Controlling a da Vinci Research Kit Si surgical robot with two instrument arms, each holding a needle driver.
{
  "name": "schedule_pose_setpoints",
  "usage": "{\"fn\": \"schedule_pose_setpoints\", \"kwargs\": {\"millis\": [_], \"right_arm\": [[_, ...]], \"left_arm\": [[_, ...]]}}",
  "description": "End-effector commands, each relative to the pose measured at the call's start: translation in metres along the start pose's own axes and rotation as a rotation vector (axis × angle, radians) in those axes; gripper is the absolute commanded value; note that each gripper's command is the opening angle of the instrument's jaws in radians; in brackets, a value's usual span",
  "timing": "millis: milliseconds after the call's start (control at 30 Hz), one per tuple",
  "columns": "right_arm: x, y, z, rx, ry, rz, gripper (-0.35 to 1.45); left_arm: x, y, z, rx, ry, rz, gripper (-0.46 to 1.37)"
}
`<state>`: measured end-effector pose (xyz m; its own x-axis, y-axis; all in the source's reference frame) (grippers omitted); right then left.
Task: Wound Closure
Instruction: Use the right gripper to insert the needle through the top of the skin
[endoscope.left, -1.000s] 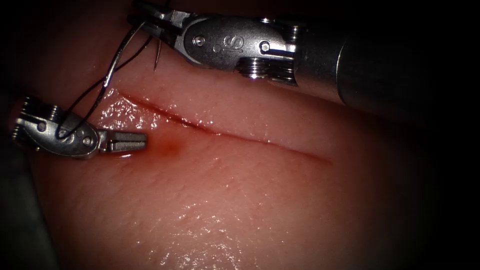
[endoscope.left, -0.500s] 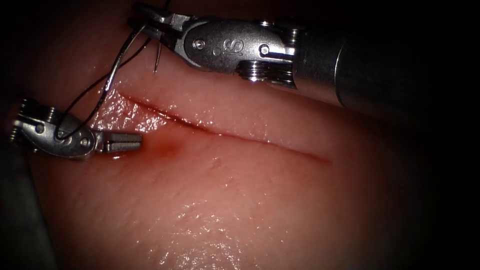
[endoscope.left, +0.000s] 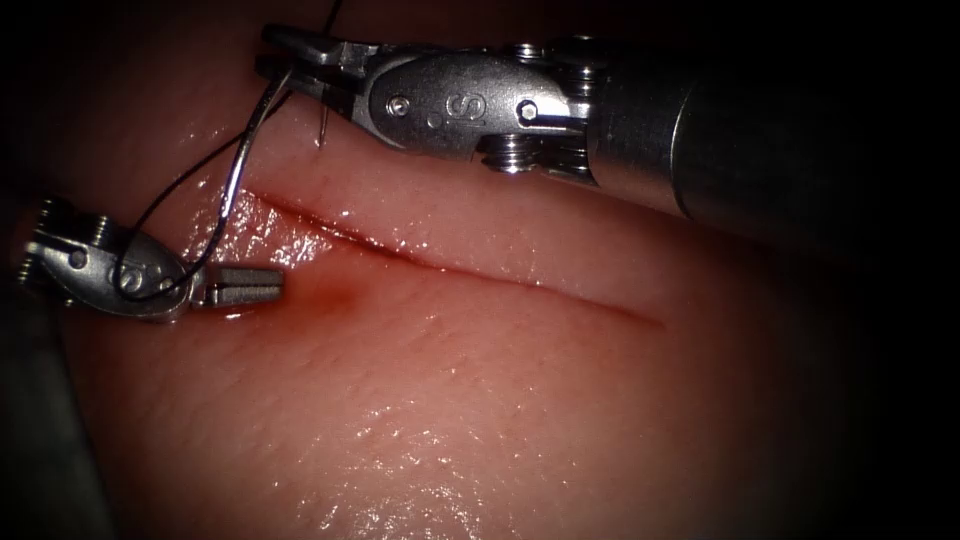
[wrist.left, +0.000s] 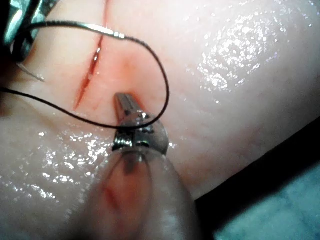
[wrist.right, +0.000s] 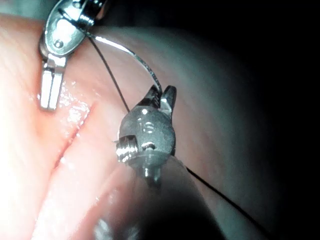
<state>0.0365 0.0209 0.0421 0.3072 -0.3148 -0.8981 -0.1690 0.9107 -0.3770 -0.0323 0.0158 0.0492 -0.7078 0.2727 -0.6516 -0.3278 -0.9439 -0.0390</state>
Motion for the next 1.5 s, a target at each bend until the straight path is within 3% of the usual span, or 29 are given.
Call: {"fn": "schedule_pose_setpoints", "kwargs": {"millis": [33,433,633,800,1033,1500], "right_arm": [[-0.0001,-0.0002,0.0001,-0.006,0.004,-0.003,-0.35],[-0.0017,-0.0036,0.0002,-0.044,-0.042,-0.031,-0.35],[-0.0036,-0.007,0.0003,-0.019,-0.086,0.043,-0.35],[-0.0051,-0.01,-0.0003,-0.033,-0.169,0.096,-0.35],[-0.0052,-0.01,-0.0009,-0.033,-0.175,0.128,-0.35],[-0.0073,-0.0115,-0.0017,-0.028,-0.289,0.298,-0.35]], "left_arm": [[0.0001,-0.0001,-0.0001,-0.009,-0.001,-0.001,-0.35],[0.0007,-0.0004,-0.0004,-0.012,-0.001,-0.006,-0.35],[0.0009,-0.0006,-0.0006,-0.011,0.003,-0.01,-0.35],[0.0011,-0.0007,-0.0007,-0.012,0.005,-0.012,-0.35],[0.0015,-0.001,-0.0007,-0.002,0.013,-0.027,-0.35],[0.002,-0.0011,-0.0005,0.008,0.012,-0.031,-0.35]]}}
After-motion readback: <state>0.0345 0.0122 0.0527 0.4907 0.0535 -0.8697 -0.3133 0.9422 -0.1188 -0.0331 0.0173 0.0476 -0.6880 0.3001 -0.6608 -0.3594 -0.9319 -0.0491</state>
